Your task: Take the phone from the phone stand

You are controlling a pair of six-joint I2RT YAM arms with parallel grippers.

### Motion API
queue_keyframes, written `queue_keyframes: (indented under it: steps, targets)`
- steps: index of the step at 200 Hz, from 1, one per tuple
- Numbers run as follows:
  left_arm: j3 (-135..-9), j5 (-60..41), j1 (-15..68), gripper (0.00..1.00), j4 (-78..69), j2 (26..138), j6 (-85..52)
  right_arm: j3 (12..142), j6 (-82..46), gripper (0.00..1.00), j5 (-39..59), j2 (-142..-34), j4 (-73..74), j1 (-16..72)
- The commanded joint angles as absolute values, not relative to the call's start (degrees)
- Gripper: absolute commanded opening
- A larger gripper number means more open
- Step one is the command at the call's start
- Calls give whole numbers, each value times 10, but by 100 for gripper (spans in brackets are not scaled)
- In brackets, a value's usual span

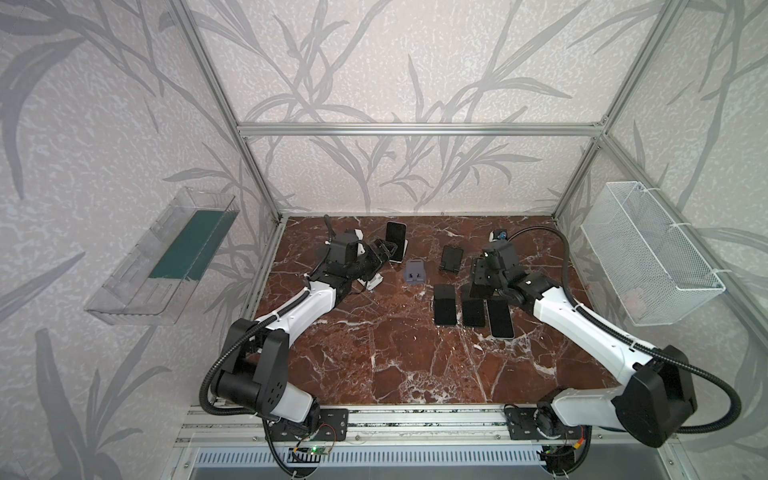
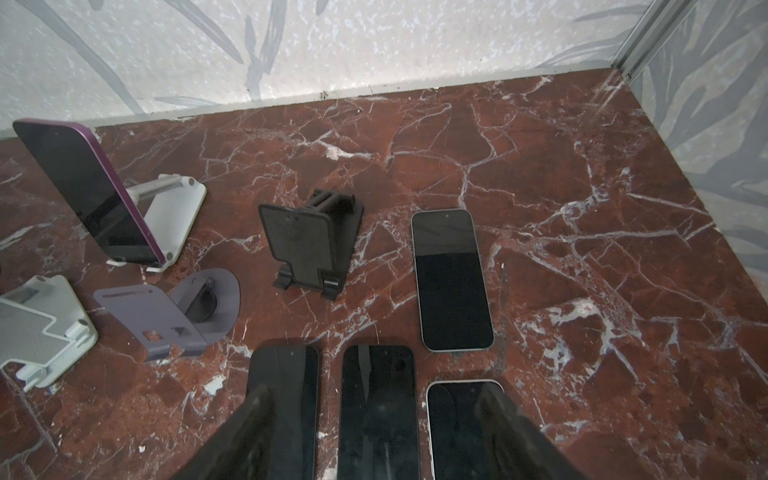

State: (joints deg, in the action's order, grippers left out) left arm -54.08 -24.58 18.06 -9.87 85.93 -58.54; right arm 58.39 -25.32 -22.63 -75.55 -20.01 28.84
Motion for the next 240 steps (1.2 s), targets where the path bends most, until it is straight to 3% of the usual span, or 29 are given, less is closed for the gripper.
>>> queue_keyframes:
  steps: [1, 89, 240]
  targets:
    - [-554, -258, 194, 87, -108, 868, -579, 565, -272, 63, -209, -723, -210, 292]
    - [-566, -260, 200, 87, -88, 869, -567, 553, -335, 63, -213, -722, -238, 406]
    - [-564, -246, 181, 88, -78, 850, -567, 697, -463, 62, -61, -968, -202, 476]
